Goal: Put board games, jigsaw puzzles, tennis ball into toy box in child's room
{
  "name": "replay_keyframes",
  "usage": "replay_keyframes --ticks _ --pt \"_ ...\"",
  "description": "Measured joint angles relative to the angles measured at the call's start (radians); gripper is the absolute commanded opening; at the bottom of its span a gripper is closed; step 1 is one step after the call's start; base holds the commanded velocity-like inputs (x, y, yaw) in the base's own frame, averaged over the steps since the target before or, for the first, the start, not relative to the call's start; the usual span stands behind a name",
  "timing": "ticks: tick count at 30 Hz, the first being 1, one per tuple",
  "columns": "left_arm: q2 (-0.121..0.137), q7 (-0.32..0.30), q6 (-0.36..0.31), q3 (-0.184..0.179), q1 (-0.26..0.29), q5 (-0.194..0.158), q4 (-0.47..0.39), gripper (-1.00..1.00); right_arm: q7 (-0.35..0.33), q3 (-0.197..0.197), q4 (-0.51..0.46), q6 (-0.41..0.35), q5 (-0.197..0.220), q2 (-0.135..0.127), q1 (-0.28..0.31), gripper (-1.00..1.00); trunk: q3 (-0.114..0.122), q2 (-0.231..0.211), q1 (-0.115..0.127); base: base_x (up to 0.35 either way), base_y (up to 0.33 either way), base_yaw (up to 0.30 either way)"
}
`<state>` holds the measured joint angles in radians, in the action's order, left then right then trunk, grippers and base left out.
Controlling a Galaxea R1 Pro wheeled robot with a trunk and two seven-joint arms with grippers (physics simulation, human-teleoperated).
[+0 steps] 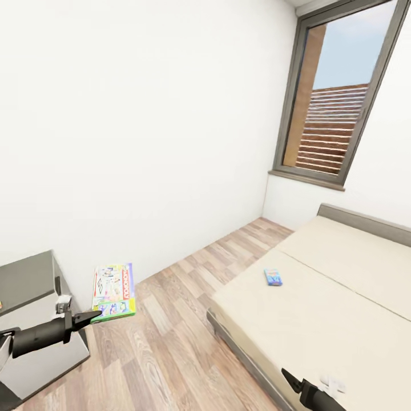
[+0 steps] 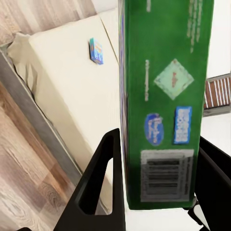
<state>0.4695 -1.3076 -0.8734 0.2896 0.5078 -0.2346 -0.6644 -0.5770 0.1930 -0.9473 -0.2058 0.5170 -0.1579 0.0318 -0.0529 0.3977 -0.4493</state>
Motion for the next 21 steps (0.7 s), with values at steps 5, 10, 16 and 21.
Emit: replay_keyframes --ticks 5,10,16,21 --pt "0.0 -0.002 0.0 0.0 0.0 -0.001 -0.001 -1.0 0.0 0.0 0.0 0.0 0.0 0.0 0.0 1.0 0.0 0.0 0.0 0.0 0.0 0.292" --pt "0.004 -0.009 0.001 0.0 0.0 -0.002 -0.006 -1.0 -0.001 0.0 0.0 0.0 -0.001 0.0 0.0 1.0 0.0 0.0 0.0 0.0 0.0 0.292" --pt "0.019 -0.11 0.001 0.005 0.0 -0.011 -0.008 -1.0 -0.001 0.0 0.0 0.001 0.0 0.0 0.0 1.0 0.0 0.0 0.0 0.0 0.0 0.196" --pt "0.044 -0.259 0.045 -0.001 -0.002 -0.007 -0.008 -1.0 -0.001 0.003 0.0 0.003 0.0 0.0 0.0 1.0 0.0 0.0 0.0 0.0 0.0 0.021"
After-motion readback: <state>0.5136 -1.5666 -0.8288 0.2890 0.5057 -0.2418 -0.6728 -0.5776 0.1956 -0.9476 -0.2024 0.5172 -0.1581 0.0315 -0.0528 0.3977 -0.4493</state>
